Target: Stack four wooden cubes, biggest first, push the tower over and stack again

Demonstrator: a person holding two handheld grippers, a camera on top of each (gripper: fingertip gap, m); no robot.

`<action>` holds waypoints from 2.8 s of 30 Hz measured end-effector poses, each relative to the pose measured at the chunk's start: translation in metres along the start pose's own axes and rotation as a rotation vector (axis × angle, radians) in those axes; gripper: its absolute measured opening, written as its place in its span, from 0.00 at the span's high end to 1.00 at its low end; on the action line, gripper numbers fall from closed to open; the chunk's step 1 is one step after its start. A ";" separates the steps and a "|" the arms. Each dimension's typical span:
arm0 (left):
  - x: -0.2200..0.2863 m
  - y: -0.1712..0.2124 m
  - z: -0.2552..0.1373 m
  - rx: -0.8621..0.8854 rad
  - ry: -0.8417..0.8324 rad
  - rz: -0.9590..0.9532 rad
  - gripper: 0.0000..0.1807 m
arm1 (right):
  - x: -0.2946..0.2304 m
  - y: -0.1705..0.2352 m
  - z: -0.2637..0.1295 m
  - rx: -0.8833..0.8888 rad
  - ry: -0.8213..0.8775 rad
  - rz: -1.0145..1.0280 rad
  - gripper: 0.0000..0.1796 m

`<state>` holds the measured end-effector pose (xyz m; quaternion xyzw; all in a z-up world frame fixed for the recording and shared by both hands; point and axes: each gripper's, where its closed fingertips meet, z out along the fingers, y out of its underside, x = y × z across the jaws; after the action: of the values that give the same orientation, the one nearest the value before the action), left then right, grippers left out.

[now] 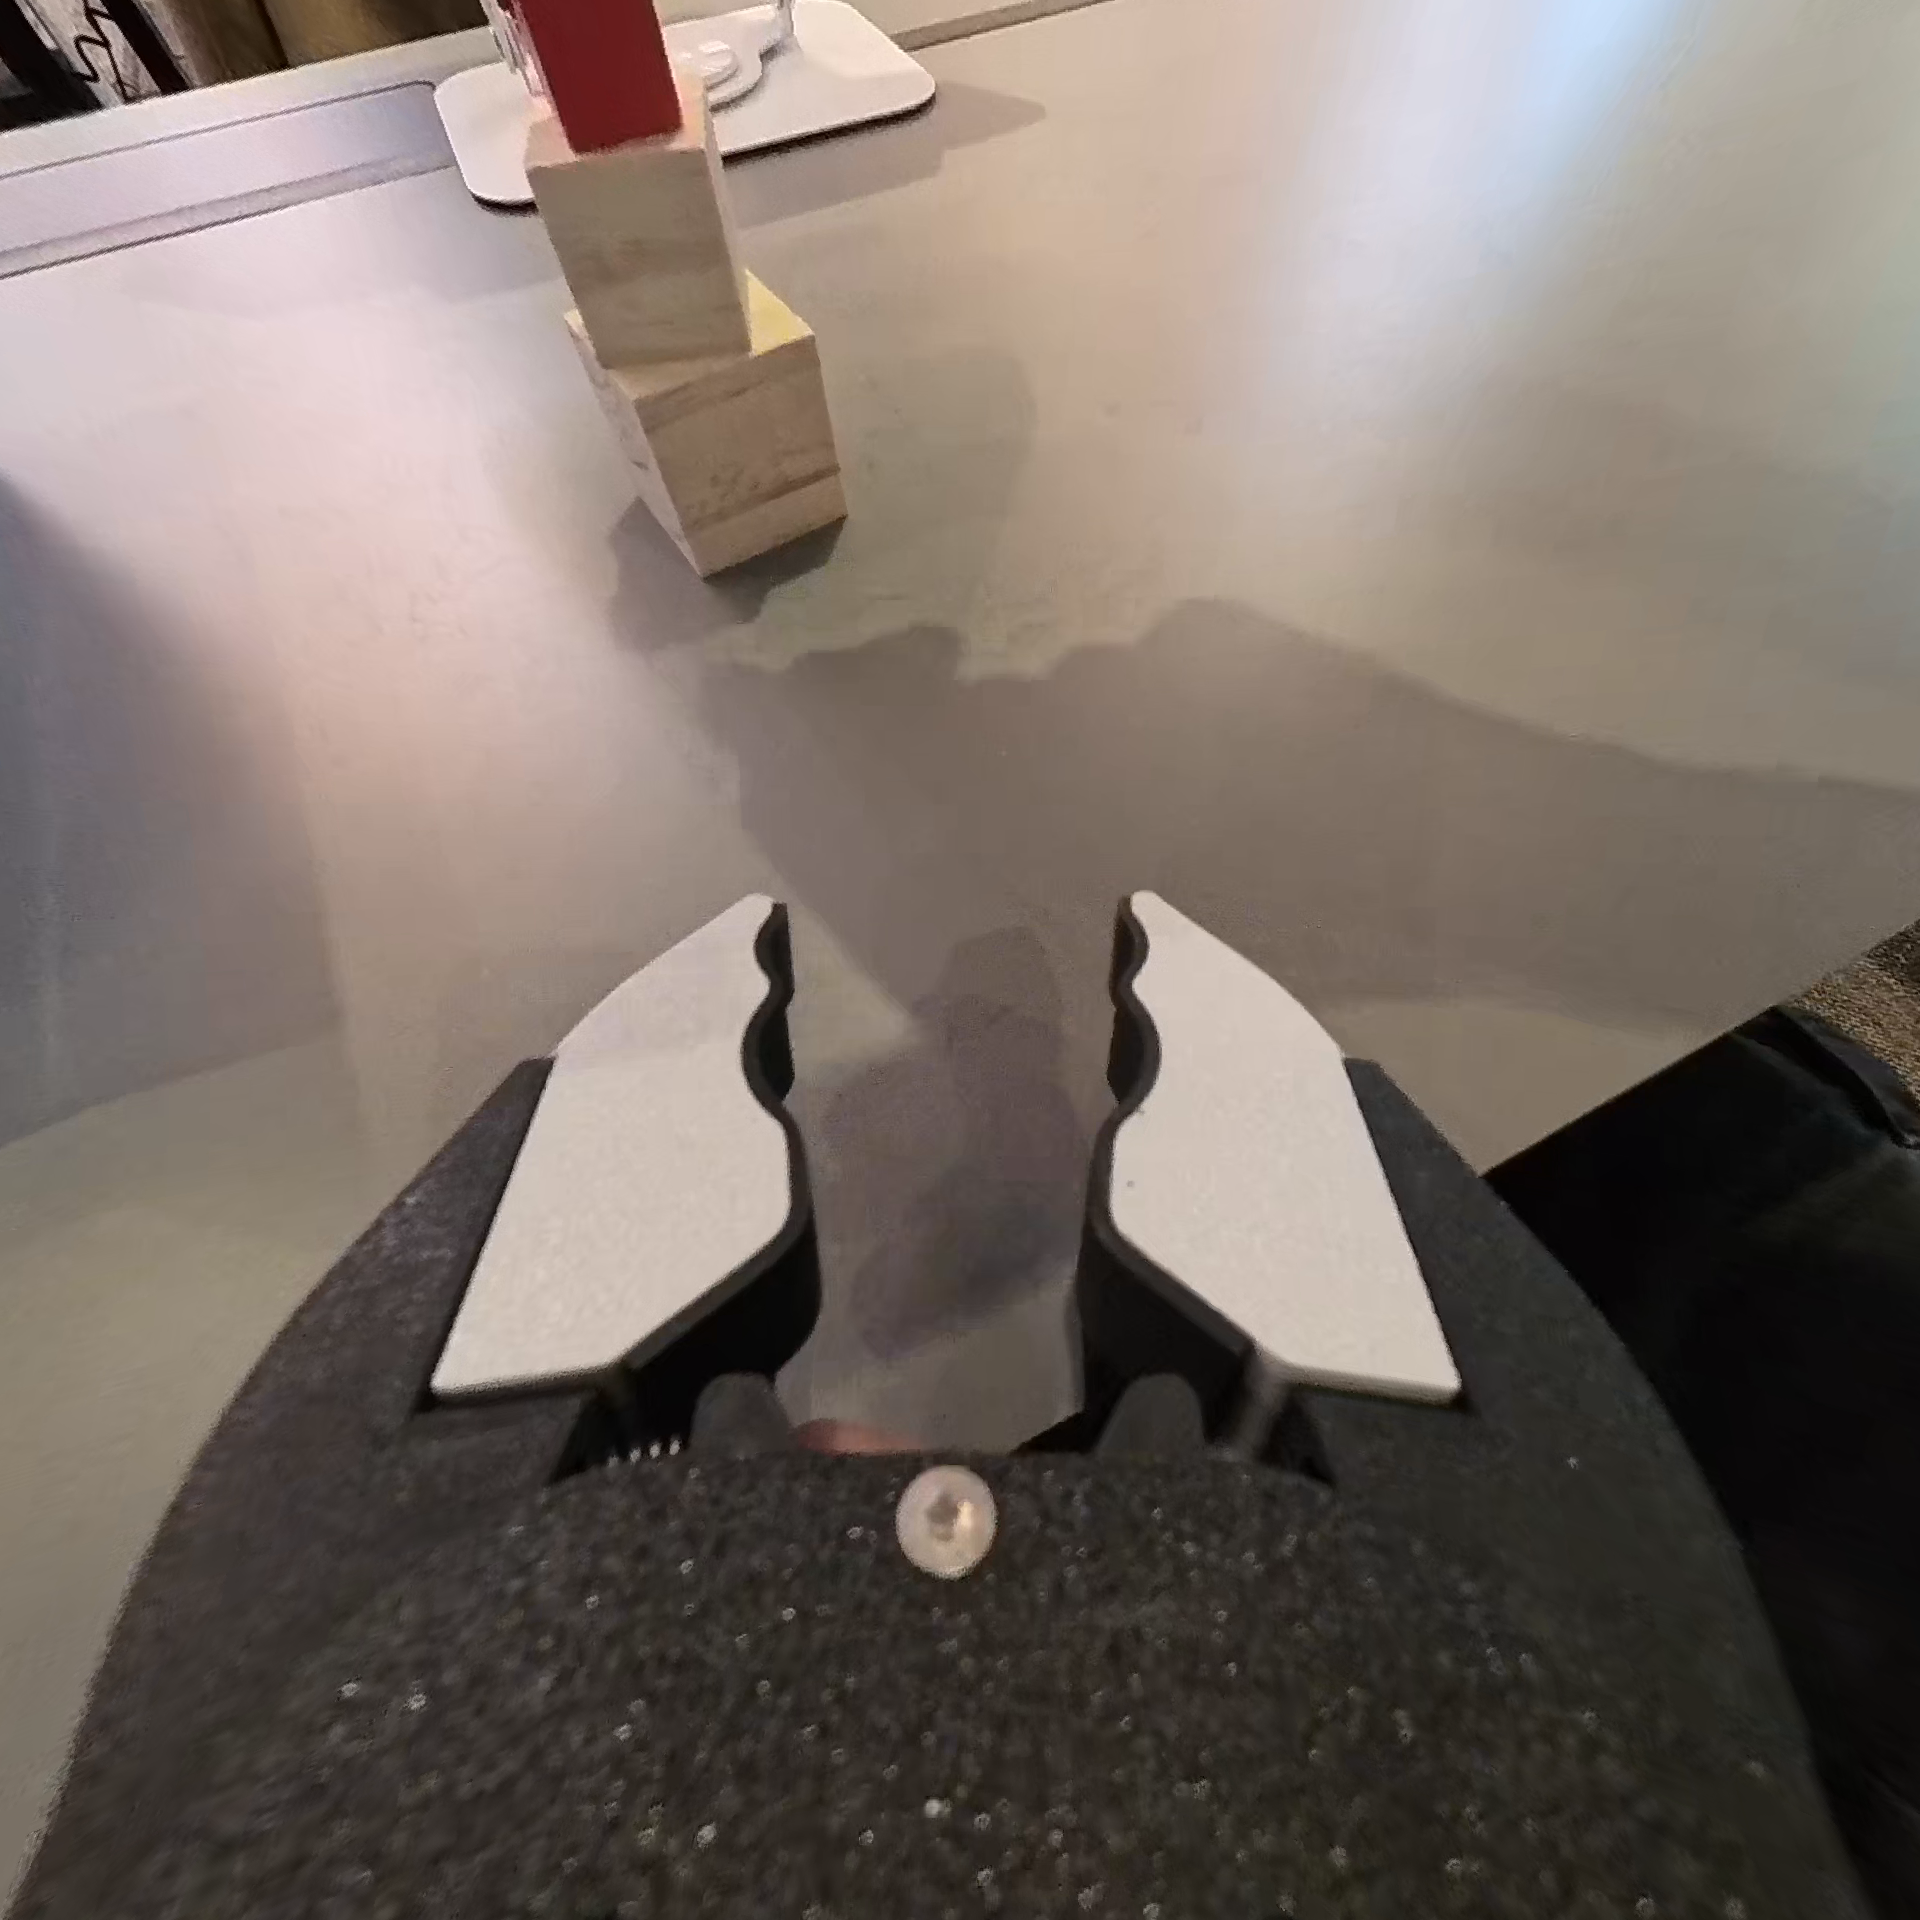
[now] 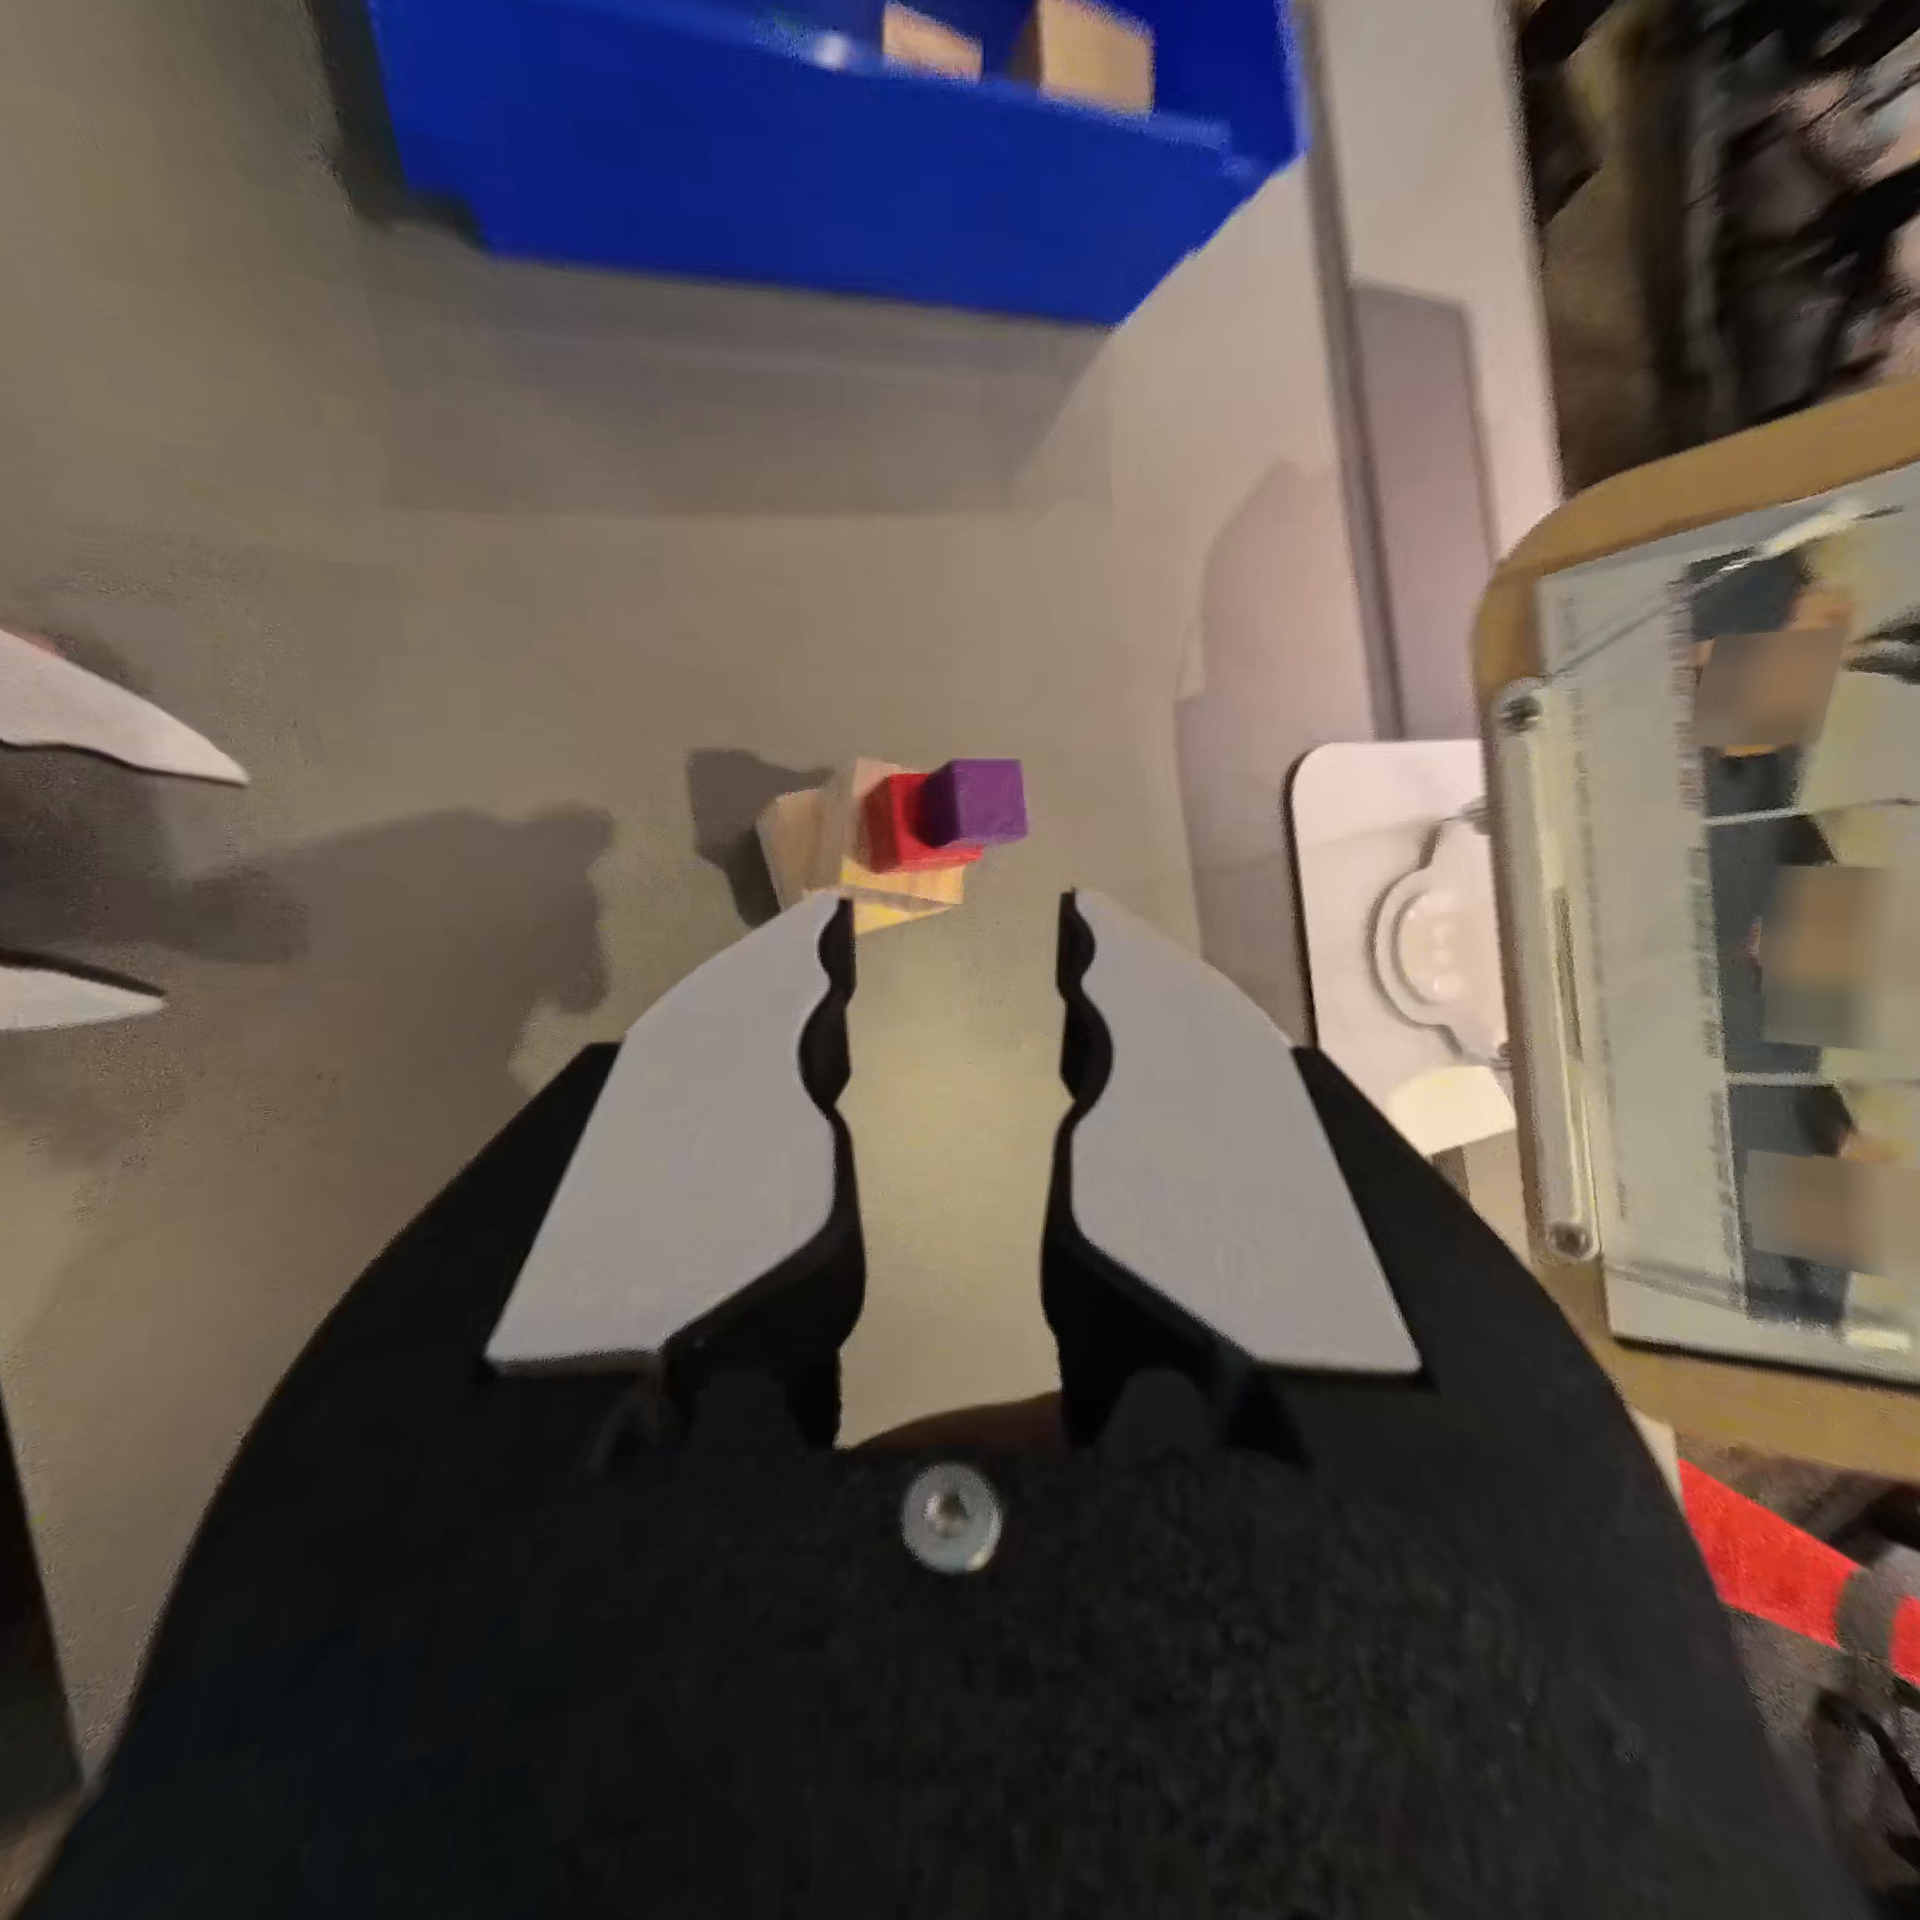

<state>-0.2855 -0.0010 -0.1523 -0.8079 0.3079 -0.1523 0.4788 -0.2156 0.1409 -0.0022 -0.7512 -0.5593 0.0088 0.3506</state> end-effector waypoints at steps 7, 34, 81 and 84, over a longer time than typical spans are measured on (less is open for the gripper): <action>0.005 -0.008 -0.005 0.030 -0.007 0.014 0.67 | -0.089 0.081 -0.035 0.237 0.369 0.181 0.78; 0.012 -0.018 -0.002 0.108 -0.095 0.021 0.67 | -0.190 0.182 -0.058 0.455 0.432 0.620 0.78; -0.296 -0.134 -0.023 -0.160 -0.290 -0.127 0.88 | -0.214 0.176 -0.035 0.401 0.284 0.598 0.80; -0.347 -0.078 -0.036 -0.258 -0.304 -0.197 0.88 | -0.217 0.169 -0.033 0.397 0.280 0.557 0.80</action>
<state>-0.5425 0.2249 -0.0493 -0.9023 0.1687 -0.0340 0.3952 -0.1425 -0.0817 -0.1506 -0.7857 -0.2674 0.1093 0.5470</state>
